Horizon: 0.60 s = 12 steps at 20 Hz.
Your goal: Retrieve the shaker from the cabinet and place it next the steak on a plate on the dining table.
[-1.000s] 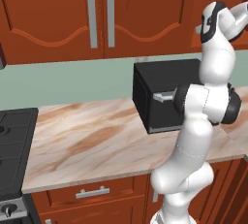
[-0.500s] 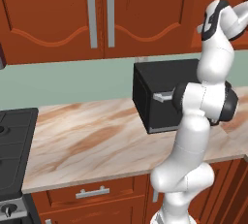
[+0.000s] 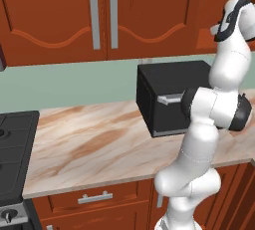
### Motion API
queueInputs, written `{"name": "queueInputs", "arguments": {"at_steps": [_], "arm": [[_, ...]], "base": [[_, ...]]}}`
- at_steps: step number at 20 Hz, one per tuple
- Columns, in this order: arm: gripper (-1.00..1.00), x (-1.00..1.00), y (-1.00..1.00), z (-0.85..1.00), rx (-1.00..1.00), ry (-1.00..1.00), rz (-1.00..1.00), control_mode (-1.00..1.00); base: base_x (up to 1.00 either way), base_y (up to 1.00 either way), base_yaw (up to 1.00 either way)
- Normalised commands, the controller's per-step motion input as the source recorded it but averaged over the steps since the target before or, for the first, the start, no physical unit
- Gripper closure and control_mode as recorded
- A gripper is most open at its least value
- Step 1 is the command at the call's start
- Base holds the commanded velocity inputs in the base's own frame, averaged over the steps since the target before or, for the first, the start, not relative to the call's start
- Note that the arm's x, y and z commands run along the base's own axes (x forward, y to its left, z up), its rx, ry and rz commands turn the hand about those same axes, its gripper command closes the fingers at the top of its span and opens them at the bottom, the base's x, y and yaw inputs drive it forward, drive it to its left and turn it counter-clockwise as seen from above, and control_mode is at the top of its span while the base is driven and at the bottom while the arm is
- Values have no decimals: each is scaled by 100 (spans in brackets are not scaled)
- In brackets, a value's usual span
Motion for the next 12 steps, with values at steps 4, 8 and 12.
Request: {"name": "queueInputs", "arguments": {"at_steps": [4,8,12], "arm": [[100,-100,34,0,0,-6,0,-100],[100,-100,64,-16,-3,-11,0,-100],[100,-100,86,-22,-3,-14,0,-100]], "base": [[0,0,0],[0,0,0],[0,0,0]]}}
